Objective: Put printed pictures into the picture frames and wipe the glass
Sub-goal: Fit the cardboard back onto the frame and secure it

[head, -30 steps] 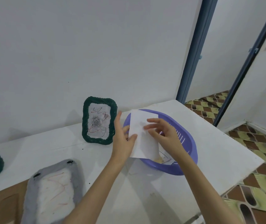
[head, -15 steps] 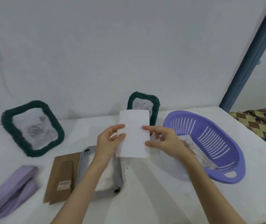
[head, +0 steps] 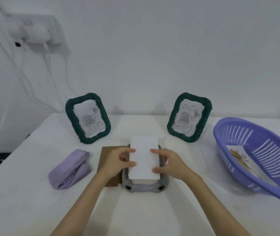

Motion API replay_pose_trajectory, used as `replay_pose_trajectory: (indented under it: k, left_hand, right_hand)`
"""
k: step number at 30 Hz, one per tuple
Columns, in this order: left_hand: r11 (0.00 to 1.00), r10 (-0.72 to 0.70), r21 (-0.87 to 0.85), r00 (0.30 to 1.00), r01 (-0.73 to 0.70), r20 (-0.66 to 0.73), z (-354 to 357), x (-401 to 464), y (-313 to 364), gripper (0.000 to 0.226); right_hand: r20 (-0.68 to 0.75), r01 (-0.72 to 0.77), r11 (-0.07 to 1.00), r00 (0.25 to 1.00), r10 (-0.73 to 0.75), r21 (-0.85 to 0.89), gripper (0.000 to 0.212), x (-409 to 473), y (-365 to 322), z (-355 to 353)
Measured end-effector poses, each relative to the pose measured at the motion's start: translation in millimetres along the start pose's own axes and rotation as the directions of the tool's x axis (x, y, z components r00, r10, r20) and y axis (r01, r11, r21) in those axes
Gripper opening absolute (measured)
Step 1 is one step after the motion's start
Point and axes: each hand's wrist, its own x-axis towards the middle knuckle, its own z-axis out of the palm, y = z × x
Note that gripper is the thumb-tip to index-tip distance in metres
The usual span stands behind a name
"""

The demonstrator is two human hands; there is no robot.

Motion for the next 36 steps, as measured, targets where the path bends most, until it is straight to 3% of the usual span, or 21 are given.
replay_pose_trajectory:
  k: [6,17,24,27,29,32,34,36]
  left_hand:
    - [0.95,0.069,0.298,0.993,-0.094,0.094,-2,-1,-11,0.058]
    - [0.816,0.009,0.566,0.983,-0.113,0.184,-6,-5,-17,0.069]
    - [0.806,-0.01,0.578,0.973,-0.129,0.232,-8,-7,-16,0.13]
    - [0.797,-0.011,0.589,0.972,-0.134,0.236,-5,-7,-18,0.104]
    - [0.785,0.0,0.604,0.976,-0.135,0.218,-2,-8,-20,0.089]
    - [0.781,0.019,0.611,0.983,-0.128,0.182,-1,-10,-18,0.087]
    - [0.785,0.076,0.615,0.997,-0.071,0.017,-4,-13,-20,0.086]
    - [0.794,0.112,0.604,0.96,0.069,-0.257,-9,-15,-28,0.082]
  right_hand:
    - [0.031,-0.056,0.969,0.997,0.065,-0.239,0.077,0,14,12]
    - [0.058,-0.056,0.926,0.995,0.083,-0.373,0.07,-5,16,14]
    - [-0.003,-0.042,0.928,0.999,0.044,-0.371,0.065,-6,12,17]
    - [0.016,-0.044,0.902,0.998,0.056,-0.43,0.062,-5,14,21]
    - [0.024,-0.047,0.892,0.998,0.064,-0.449,0.061,-5,16,23]
    - [0.028,-0.055,0.892,0.997,0.076,-0.449,0.061,-5,17,22]
    - [0.032,-0.058,0.893,0.996,0.08,-0.446,0.061,-5,17,21]
    - [0.035,-0.058,0.896,0.996,0.082,-0.44,0.061,-6,18,21]
